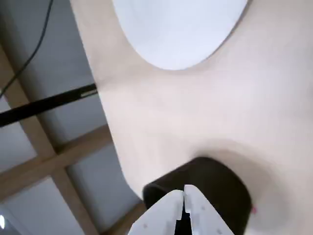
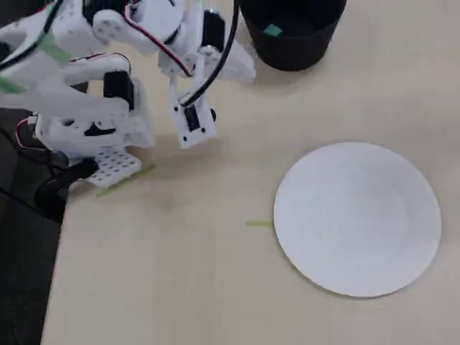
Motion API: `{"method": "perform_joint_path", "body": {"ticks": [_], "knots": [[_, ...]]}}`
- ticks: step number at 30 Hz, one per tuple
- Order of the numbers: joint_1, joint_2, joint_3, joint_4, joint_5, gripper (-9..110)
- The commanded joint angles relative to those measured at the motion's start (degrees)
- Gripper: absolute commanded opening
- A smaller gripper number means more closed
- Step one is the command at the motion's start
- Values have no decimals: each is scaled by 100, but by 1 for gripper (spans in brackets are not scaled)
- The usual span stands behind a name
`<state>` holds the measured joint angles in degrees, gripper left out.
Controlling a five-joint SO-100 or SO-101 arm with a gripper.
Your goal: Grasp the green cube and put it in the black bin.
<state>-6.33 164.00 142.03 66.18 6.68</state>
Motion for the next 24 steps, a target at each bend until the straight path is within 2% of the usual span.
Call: {"method": "perform_joint_path", "body": {"ticks": [1, 4, 24], "knots": [[290, 1274, 1143, -141, -62, 0], [457, 1969, 1793, -35, -62, 0], [598, 1969, 2602, -237, -255, 0]]}}
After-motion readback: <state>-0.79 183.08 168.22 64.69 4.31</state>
